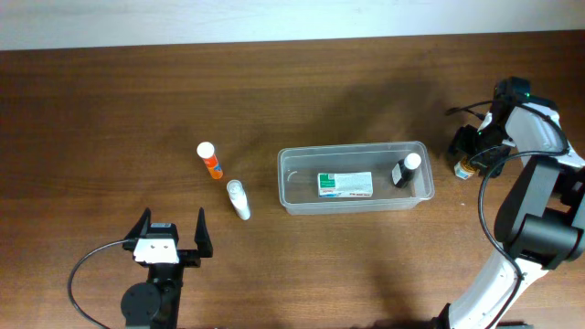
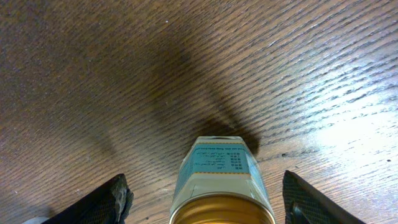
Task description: Pack container
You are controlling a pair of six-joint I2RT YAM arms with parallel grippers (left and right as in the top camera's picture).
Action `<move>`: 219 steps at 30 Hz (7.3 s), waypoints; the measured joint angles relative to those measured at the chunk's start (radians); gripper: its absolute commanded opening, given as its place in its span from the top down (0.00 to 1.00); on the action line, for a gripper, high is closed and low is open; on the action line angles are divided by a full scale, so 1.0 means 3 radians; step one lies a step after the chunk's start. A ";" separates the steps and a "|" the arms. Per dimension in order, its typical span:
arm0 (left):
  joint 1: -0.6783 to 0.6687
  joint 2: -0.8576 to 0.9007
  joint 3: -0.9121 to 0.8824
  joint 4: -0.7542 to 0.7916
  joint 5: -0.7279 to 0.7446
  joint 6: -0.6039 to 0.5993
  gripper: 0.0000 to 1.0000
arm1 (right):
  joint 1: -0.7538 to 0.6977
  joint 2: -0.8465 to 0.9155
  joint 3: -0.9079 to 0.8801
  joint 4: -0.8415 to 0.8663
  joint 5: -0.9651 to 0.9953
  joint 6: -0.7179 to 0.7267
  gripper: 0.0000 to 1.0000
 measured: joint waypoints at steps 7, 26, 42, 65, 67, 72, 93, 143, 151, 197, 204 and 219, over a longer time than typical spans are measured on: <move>0.0000 0.0000 0.0000 0.0000 0.0000 0.0000 0.00 | 0.0000 0.0015 0.0000 0.0015 0.0061 -0.0003 0.34; 0.0000 0.0000 0.0000 0.0000 0.0000 0.0000 0.01 | 0.0003 0.0116 0.0003 -0.0056 0.0085 -0.0014 0.71; 0.0000 0.0000 0.0000 0.0000 0.0000 0.0000 0.01 | 0.0003 0.0140 0.0888 -0.1288 0.0083 -0.0058 0.65; 0.0000 0.0000 0.0000 0.0000 0.0000 0.0000 0.01 | 0.1516 -0.1076 0.1520 -0.2162 -0.0207 -0.0401 0.64; 0.0000 0.0000 0.0000 0.0000 0.0000 0.0000 0.01 | 0.1663 -0.1076 0.1406 -0.2045 -0.0207 -0.0402 0.63; 0.0000 0.0000 0.0000 0.0000 0.0000 0.0000 0.01 | 0.1829 -0.1076 0.0974 -0.1788 -0.0207 -0.0374 0.64; 0.0000 0.0000 0.0000 0.0000 0.0000 0.0000 0.01 | 0.1830 -0.1074 -0.0768 -0.0125 -0.0203 -0.0364 0.59; 0.0000 0.0000 0.0000 0.0000 0.0000 0.0000 0.01 | 0.0164 -0.1026 0.1464 -0.1624 0.0249 -0.0025 0.00; 0.0000 0.0000 0.0000 0.0017 0.0052 0.0000 0.01 | -0.0050 -0.0973 0.1011 -0.1401 0.0262 -0.0008 0.02; -0.0483 0.4512 0.4734 -0.3791 0.0563 -0.1450 0.00 | -0.0058 -0.0963 0.0866 -0.1350 0.0261 0.0027 0.01; -0.0504 0.5042 0.4734 -0.3836 0.0683 -0.1902 0.01 | -0.0058 -0.0963 0.0866 -0.1350 0.0261 0.0025 0.02; -0.0782 0.5970 0.4734 -0.3843 0.0669 -0.2015 0.01 | -0.0058 -0.0963 0.0866 -0.1350 0.0261 0.0027 0.02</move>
